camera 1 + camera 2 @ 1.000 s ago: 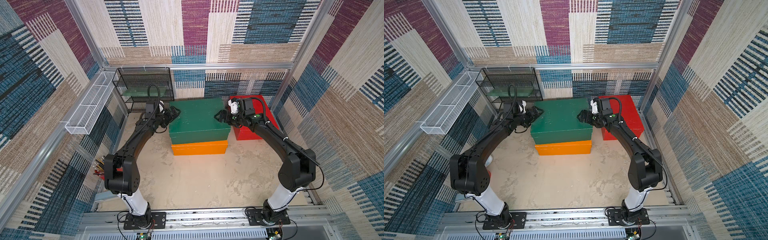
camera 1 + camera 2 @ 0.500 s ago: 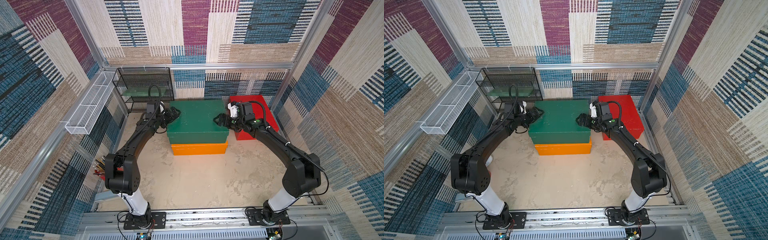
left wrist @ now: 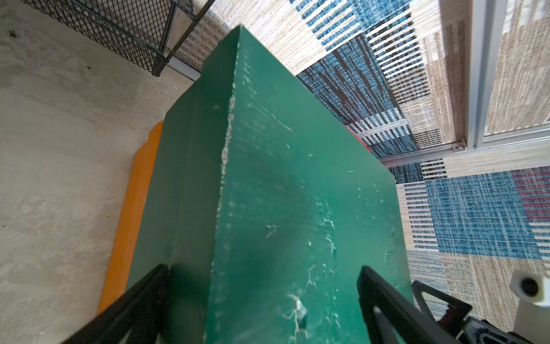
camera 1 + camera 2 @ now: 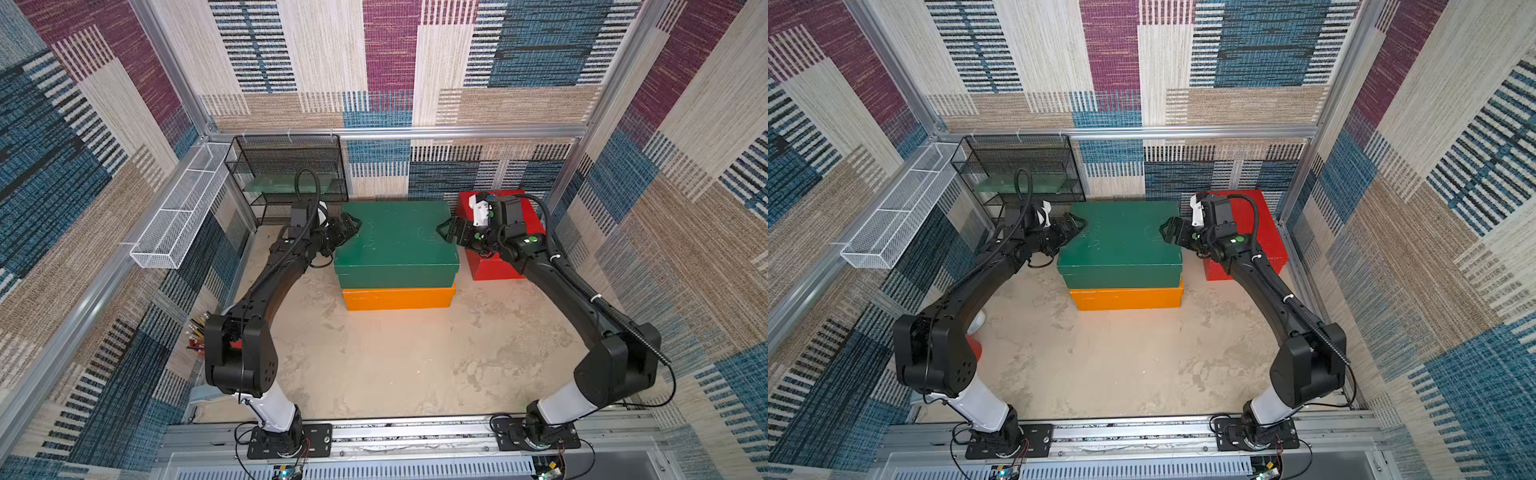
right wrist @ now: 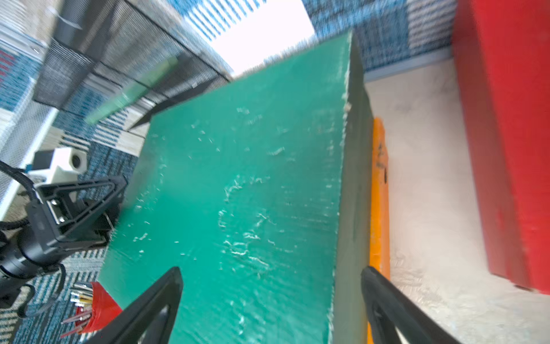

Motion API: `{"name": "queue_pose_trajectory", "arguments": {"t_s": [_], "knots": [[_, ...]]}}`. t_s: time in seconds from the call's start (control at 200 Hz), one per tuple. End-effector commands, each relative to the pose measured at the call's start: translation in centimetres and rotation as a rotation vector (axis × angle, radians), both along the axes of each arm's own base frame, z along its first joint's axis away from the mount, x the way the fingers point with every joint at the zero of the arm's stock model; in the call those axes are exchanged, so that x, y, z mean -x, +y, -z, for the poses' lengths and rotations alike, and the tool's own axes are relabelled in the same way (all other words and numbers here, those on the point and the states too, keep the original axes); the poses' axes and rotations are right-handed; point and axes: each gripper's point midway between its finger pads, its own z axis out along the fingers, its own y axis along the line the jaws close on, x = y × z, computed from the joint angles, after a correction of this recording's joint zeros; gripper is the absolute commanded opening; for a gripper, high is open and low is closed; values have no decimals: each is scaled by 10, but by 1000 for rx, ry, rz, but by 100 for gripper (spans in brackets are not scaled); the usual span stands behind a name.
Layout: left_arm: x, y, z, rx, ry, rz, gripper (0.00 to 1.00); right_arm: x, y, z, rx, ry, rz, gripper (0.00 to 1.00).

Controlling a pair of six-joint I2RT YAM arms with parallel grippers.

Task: Stack the shoeboxes
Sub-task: Place the shoebox at the shoebox, then move the shoebox to the center of the board.

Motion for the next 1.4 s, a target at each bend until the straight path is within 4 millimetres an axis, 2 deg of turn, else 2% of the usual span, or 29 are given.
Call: {"name": "queue_pose_trajectory", "arguments": {"t_s": [0.0,0.12,0.235,0.376,0.426,0.506,0.706,0.741,0.831,0.981,1.147,1.397], "knots": [[0,1,-22,-5,-62,15,100,4,-13,-8,28,-20,23,95],[5,1,-30,-8,-68,21,100,3,-28,-10,45,-27,54,95],[12,7,-39,-18,-94,7,100,-9,-62,-11,58,-29,145,95],[15,18,-39,-41,-87,-13,100,-25,-97,-14,129,-57,217,95],[15,21,-41,-35,-91,-22,100,-33,-119,-10,174,-63,294,95],[16,26,-49,-28,-105,-34,100,-52,-148,7,199,-38,356,95],[27,30,-70,-35,-152,-37,100,-106,-197,83,264,215,438,95],[30,32,-72,-41,-157,-39,100,-114,-200,97,282,257,436,95],[36,35,-76,-58,-172,-48,100,-126,-206,119,323,297,445,95],[43,40,-81,-70,-189,-57,100,-125,-211,137,359,325,464,95],[44,42,-83,-63,-195,-57,100,-108,-204,152,388,351,463,95],[52,45,-81,-53,-195,-64,100,-68,-190,181,391,400,449,95]]}}
